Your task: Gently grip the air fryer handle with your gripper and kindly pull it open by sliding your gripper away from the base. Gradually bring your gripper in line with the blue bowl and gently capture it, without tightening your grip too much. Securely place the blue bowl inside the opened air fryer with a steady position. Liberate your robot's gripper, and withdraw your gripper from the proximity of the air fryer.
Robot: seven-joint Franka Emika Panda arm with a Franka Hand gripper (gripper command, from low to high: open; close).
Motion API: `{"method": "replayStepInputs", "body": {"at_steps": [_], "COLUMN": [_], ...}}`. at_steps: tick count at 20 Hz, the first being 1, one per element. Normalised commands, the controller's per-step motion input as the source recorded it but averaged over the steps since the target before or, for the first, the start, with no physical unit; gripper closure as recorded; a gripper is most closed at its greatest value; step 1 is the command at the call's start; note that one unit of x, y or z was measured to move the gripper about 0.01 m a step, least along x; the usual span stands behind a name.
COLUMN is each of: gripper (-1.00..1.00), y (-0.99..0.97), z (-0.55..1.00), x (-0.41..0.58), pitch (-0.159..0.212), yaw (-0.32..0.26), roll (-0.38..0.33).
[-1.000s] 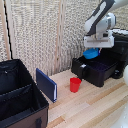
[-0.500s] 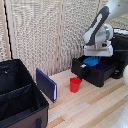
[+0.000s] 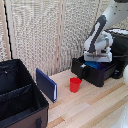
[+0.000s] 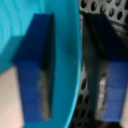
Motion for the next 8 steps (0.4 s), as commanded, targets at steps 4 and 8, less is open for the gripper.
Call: {"method": "replayStepInputs", "body": {"at_steps": [4,8], "gripper": [-1.0,-1.0], "y": [-0.01,-0.04], "z": [0.99,0.98], "x": [0.059,0.096], "pitch": [0.077,0.022], "yaw": [0.011,0.013], "roll": [0.004,0.004]}}
